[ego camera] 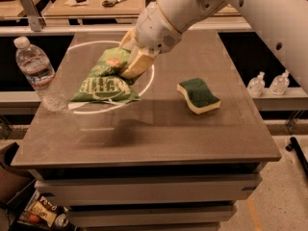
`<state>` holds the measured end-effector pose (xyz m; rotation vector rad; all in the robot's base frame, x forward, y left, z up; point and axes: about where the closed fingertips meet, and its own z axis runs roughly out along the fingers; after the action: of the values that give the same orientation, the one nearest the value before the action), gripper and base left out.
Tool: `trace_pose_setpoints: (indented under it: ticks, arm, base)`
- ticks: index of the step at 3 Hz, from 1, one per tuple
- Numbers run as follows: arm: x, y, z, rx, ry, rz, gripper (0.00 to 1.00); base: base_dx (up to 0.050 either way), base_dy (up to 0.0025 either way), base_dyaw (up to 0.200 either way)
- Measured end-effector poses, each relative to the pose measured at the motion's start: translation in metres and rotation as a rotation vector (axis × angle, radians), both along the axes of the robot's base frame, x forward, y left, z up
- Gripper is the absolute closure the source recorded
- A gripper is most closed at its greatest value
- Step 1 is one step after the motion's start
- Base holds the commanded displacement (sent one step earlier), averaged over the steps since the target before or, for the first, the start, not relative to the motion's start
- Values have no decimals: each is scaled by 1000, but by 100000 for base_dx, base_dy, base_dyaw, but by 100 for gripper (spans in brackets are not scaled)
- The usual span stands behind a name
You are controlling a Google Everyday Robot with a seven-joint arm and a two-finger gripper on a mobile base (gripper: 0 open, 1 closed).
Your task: Move green jalapeno chip bag near water bottle
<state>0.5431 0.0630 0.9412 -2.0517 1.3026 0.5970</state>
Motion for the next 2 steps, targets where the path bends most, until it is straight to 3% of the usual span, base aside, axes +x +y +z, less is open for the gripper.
trace_pose_setpoints:
  ticks: [2]
  arm:
    - [-2, 13, -5, 35, 16, 36, 60]
  base:
    - [0, 0, 0]
